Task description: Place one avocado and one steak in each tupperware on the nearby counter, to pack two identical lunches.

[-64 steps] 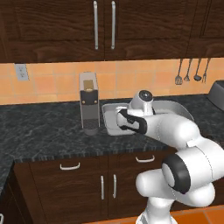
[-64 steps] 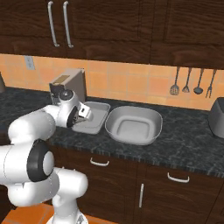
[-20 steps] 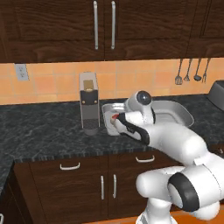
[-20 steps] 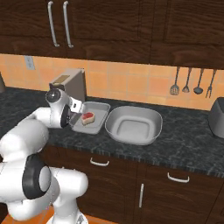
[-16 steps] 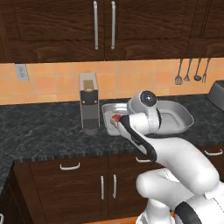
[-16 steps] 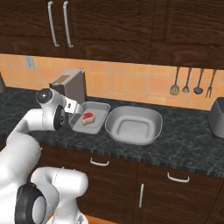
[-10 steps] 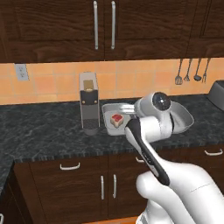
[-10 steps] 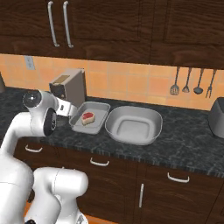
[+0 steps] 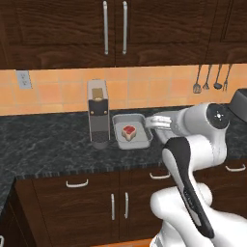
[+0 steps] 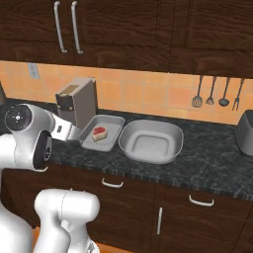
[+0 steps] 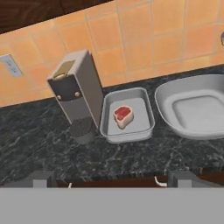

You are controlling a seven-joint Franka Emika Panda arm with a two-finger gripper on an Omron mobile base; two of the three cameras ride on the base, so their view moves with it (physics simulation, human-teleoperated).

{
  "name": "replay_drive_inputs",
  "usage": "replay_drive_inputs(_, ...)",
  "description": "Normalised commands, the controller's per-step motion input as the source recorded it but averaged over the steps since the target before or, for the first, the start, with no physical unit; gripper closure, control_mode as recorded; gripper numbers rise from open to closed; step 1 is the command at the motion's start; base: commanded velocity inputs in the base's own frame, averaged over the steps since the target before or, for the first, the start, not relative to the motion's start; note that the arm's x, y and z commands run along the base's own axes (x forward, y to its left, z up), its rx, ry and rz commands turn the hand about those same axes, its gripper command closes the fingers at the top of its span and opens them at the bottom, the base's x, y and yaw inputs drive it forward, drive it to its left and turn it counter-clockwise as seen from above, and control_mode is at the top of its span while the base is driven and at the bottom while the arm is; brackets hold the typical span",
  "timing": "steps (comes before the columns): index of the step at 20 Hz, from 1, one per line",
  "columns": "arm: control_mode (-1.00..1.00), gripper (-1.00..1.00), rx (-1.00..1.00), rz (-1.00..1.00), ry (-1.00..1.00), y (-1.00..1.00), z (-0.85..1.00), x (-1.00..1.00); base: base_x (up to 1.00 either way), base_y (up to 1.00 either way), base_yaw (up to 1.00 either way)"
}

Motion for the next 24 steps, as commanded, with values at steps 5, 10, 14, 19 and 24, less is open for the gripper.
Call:
replay_drive_inputs(5, -1.0, -1.0, 0.0, 0.0, -0.04, 0.0, 0.26, -1.0, 0.0, 0.0, 0.0)
replay_drive_inputs(10, -1.0, -1.0, 0.08, 0.0, -0.05, 0.0, 0.19, -1.0, 0.0, 0.0, 0.0)
replay_drive_inputs(14, 1.0, -1.0, 0.06, 0.02, -0.05, -0.02, 0.07, -0.7, -0.14, -0.08, 0.03)
replay_drive_inputs(19, 1.0, -1.0, 0.0, 0.0, 0.0, 0.0, 0.0, 0.0, -0.39, -0.59, 0.06)
replay_drive_inputs(24, 1.0, -1.0, 0.0, 0.0, 0.0, 0.0, 0.0, 0.0, -0.56, -0.71, 0.0)
